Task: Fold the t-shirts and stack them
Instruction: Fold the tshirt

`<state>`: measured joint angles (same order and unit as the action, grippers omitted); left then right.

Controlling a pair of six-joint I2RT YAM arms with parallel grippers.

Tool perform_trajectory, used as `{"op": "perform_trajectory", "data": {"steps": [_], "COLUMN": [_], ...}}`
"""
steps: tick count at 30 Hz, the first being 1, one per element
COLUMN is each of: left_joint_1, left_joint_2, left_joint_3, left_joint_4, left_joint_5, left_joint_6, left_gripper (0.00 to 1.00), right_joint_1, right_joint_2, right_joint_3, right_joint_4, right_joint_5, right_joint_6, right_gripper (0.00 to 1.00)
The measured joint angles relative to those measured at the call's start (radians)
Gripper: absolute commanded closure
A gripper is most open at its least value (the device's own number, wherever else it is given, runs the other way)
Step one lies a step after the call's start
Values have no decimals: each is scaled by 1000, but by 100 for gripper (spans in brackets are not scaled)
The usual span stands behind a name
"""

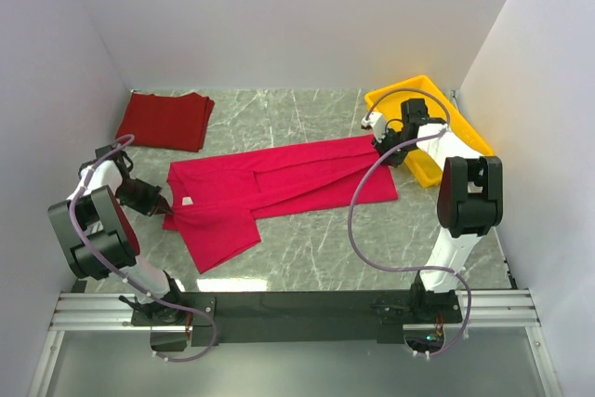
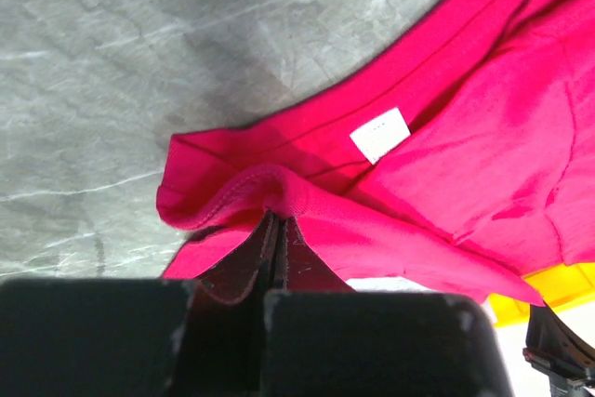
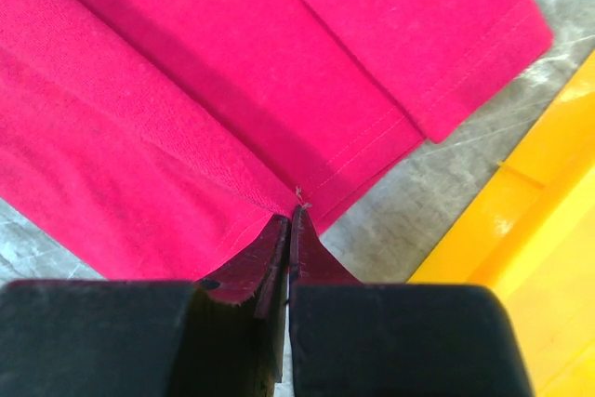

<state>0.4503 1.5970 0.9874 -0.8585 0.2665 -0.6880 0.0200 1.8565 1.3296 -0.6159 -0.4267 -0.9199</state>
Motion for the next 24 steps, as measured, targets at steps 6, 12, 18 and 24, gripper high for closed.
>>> {"op": "perform_trajectory", "data": {"steps": [6, 12, 18, 24], "left_joint_1": [0, 0, 0, 0], "left_joint_2": [-26, -36, -39, -35], "left_joint_3": [-6, -39, -59, -13], "left_joint_4": [-5, -6, -3, 5], "left_joint_5": [-5, -10, -9, 18], "left_joint_6": [5, 15, 15, 15], "left_gripper": [99, 99, 96, 56], "right_joint_1": [0, 0, 4, 10], "right_joint_2": [15, 32, 33, 41], "right_joint_3": [21, 21, 21, 40], "right_joint_4": [15, 22, 26, 43], "right_joint_5": [1, 14, 23, 48], "right_joint_6": [23, 37, 49, 111], "right_gripper": [99, 98, 82, 55]}}
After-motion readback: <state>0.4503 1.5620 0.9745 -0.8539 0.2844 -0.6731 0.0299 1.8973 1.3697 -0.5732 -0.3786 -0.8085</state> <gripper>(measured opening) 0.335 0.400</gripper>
